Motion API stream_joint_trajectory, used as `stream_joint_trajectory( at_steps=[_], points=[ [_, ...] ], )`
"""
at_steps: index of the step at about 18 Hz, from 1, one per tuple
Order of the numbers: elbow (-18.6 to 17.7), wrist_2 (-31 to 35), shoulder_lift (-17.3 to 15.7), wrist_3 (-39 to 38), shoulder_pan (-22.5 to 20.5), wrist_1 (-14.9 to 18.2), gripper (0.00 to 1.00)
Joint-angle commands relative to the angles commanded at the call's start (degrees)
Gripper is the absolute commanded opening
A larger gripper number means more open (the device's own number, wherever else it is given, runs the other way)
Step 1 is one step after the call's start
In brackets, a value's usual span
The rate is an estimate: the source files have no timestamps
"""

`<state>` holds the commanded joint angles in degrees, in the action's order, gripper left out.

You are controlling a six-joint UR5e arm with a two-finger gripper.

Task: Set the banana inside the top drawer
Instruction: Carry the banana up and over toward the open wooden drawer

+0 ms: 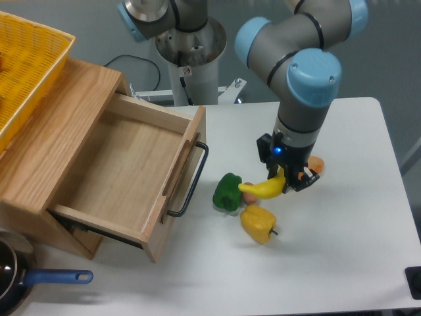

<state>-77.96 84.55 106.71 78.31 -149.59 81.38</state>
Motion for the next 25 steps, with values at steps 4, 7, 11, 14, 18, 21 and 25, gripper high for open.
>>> stream_joint_trajectory(
  at_steps=[4,7,11,14,18,21,25],
  points=[
    [-0.09,-0.26,-2.64,-1.66,0.26,4.4,0.31],
    [-0.09,-1.75,-3.0,-3.6,0.88,6.51,0.31],
    [0.0,-5.89,-5.55,-5.8,0.44,9.14,0.31],
    [0.18,-5.89,-5.55,-6.42,0.53,10.99,0.32],
    [0.18,-5.98,-7.74,-6.5,0.79,12.66,0.32],
    [0.18,-8.69,-8.27,-6.94,0.88,13.54,0.32],
    [0.18,-10.63,-9.41,-10.37,1.93,13.99,0.32]
  ],
)
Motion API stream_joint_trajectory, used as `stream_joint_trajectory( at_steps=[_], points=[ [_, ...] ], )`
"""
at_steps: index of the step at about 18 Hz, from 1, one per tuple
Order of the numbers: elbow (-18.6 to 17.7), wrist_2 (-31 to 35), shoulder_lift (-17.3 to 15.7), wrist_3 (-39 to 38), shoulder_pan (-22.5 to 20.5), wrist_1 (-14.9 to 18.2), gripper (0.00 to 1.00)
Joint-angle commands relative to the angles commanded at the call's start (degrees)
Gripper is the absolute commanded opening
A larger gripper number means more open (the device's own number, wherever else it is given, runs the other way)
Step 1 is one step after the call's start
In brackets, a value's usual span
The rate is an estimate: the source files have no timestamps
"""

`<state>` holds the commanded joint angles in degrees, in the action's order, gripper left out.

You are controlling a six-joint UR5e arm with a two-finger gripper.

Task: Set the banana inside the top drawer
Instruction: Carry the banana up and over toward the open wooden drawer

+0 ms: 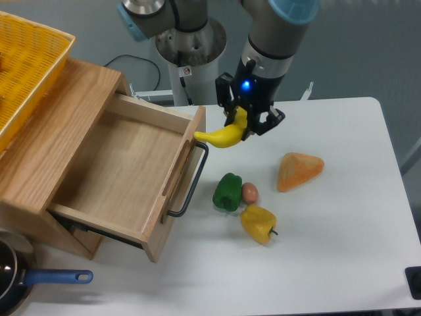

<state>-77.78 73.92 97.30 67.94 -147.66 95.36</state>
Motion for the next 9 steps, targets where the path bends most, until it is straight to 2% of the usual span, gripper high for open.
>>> stream_joint_trajectory(
  at_steps=[9],
  points=[
    [0.0,-0.18,-0.27,-8.78,4.57,-0.53,0.32]
  ],
)
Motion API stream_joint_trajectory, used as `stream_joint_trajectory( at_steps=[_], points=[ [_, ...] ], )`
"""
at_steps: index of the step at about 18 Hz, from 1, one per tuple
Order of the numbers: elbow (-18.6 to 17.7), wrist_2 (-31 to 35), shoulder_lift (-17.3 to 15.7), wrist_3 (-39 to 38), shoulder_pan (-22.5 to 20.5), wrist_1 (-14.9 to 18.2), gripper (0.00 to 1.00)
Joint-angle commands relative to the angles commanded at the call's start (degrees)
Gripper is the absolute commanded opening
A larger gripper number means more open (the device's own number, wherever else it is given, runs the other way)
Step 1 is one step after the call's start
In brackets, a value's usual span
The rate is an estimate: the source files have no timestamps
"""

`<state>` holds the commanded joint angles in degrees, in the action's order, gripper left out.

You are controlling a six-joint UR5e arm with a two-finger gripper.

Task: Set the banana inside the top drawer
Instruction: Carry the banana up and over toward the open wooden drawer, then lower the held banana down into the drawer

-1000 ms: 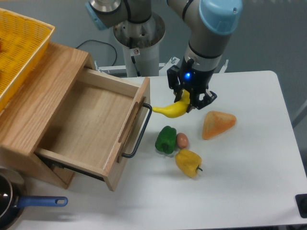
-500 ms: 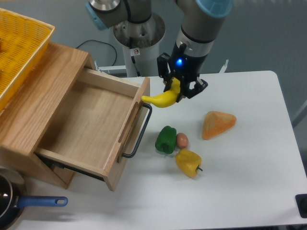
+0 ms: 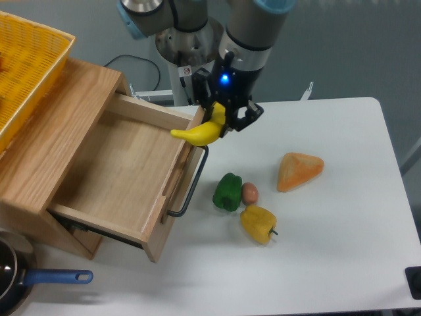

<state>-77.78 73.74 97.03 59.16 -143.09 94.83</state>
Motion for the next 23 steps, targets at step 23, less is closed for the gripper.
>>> stream_joint_trajectory(
  at_steps=[23],
  points=[
    [-0.35,1.05,1.67,-8.8,9.85,-3.87,0.34]
  ],
)
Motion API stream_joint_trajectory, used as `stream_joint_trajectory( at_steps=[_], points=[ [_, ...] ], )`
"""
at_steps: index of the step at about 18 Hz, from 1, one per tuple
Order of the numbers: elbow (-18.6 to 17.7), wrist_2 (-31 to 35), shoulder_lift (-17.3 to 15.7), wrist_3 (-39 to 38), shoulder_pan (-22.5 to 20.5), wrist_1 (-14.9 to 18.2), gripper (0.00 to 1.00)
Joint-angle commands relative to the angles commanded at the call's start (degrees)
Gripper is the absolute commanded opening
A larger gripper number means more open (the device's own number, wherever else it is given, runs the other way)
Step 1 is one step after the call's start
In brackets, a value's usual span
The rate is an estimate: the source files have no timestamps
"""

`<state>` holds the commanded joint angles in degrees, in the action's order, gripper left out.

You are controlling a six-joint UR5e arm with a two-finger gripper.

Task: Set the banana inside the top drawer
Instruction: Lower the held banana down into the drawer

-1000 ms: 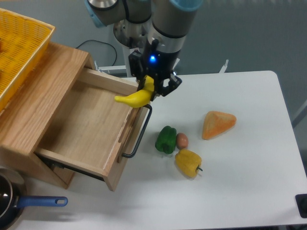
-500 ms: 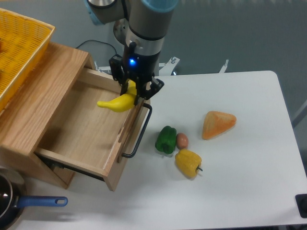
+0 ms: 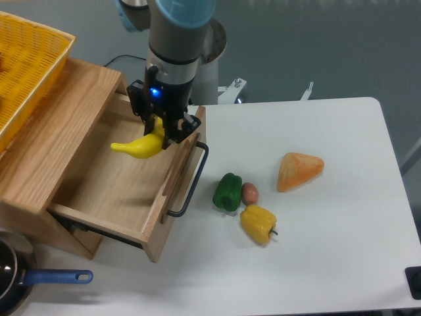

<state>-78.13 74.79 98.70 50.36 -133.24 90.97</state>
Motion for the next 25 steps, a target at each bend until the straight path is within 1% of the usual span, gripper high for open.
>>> stream_joint_trajectory(
  at_steps=[1,8,10,13,16,23,25],
  points=[
    [-0.18,0.7,0.44,-0.09,0.96,0.0,0.34],
    [-0.18,0.71,1.32,-0.26,1.58,0.0,0.34],
    [-0.27,0.71,1.58,-0.44,1.85,-1.31,0.34],
    [-0.27,0.79,2.28,-3.16,3.16,-3.51,0.34],
    [-0.27,0.79,2.37,-3.51,3.95,-4.74,0.34],
    [-0.35,0.88,3.43,-3.6,5.27,-5.1,0.34],
    [-0.7,1.84,3.52,-3.69,5.54,-5.71,0.34]
  ],
)
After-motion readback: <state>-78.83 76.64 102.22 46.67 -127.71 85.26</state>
